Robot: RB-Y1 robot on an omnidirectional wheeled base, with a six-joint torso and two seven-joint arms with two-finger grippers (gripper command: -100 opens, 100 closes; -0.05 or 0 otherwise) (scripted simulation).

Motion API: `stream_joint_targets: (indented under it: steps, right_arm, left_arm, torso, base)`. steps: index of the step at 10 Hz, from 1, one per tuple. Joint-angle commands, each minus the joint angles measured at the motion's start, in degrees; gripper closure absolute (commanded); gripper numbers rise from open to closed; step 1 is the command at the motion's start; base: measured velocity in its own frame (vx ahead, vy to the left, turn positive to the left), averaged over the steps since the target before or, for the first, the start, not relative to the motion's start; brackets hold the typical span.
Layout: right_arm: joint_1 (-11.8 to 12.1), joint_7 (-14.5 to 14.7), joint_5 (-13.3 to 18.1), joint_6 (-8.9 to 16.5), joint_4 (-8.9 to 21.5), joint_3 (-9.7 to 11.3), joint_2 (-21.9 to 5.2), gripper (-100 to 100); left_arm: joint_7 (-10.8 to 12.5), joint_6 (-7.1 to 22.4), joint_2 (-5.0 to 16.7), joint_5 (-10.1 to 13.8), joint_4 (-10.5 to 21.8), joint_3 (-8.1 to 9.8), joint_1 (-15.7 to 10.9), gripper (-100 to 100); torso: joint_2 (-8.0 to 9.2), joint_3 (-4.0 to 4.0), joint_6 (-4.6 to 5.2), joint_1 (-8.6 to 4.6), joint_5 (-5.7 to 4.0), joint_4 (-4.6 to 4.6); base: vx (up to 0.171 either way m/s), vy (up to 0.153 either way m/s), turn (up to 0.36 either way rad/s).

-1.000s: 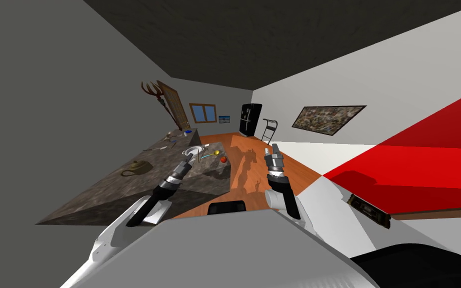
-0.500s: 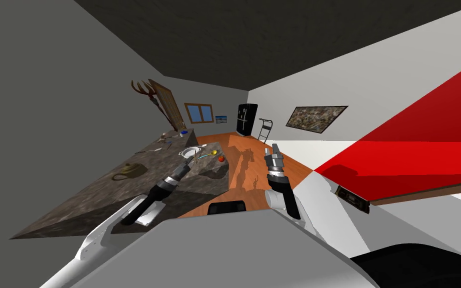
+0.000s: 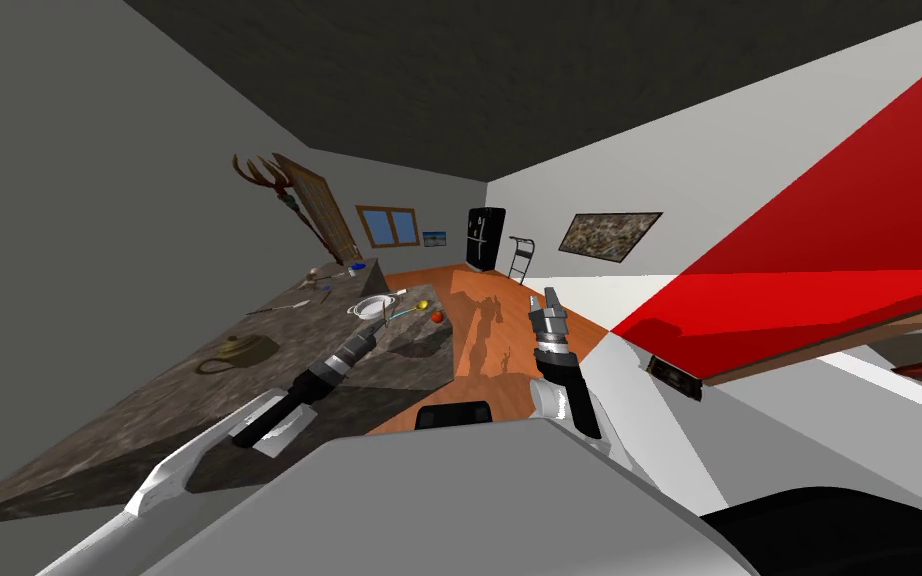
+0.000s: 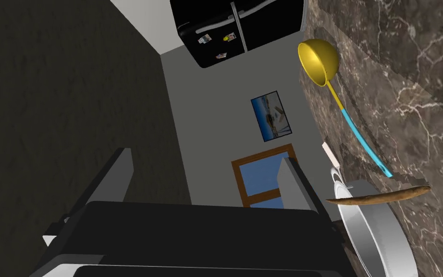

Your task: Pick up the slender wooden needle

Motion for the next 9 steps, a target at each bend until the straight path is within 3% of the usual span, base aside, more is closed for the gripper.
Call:
stream_joint_targets:
  steps: [1, 4, 9]
  right_arm:
    - [0.0, 0.0, 0.0, 0.0, 0.0, 0.0, 0.0, 0]
    - [0.0, 0.0, 0.0, 0.0, 0.0, 0.0, 0.0, 0]
    - [0.0, 0.0, 0.0, 0.0, 0.0, 0.0, 0.0, 0]
  left_arm:
    - [1.0, 0.2, 2.7, 0.2, 1.0, -0.38, -0.2, -100]
    - [3.9, 0.7, 7.5, 0.9, 4.6, -2.06, -0.3, -100]
    - [6.6, 0.9, 15.1, 1.8, 8.5, -4.07, -0.2, -100]
  torso:
    - [0.0, 0.0, 0.0, 0.0, 0.0, 0.0]
    - [-0.02, -0.01, -0.03, -0.01, 0.0, 0.0]
    - [-0.08, -0.04, 0.0, -0.01, 0.0, -0.01]
  base:
    - [-0.019, 0.006, -0.076]
    - [-0.018, 0.0, -0.141]
    - [-0.009, 0.002, -0.128]
